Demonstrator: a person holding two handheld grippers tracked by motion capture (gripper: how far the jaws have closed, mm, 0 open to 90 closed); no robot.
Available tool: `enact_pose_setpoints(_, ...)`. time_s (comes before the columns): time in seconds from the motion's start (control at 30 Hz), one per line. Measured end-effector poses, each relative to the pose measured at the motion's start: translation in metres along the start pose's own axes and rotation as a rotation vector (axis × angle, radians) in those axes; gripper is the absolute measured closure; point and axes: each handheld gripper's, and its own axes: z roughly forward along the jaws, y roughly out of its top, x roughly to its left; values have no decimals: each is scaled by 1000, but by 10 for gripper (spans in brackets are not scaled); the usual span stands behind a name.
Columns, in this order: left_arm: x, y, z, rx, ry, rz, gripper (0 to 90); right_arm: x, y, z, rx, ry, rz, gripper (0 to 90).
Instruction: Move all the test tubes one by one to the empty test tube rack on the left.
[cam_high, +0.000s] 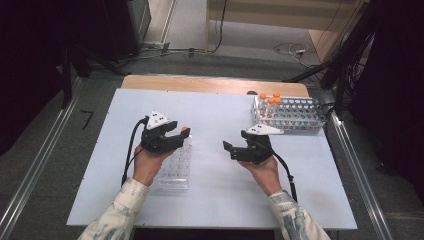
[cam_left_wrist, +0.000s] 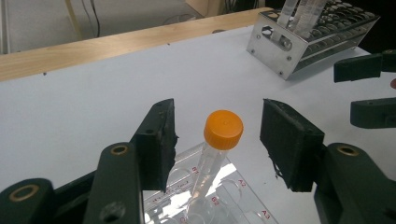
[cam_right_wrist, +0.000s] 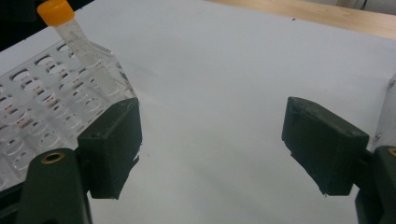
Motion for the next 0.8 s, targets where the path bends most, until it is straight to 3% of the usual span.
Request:
enact_pose_setpoints(0.5, 2, 1, -12, -6, -12, 27, 358, -24, 8, -18, -46, -60, 53, 211)
enact_pose_setpoints(0.67, 5, -1, -16, -7, -9, 18, 342, -36, 9, -26, -62, -90, 76, 220)
enact_pose_setpoints(0.8, 10, -3, -17, -13, -32, -14, 339, -46, 11, -30, -70, -127, 81, 230)
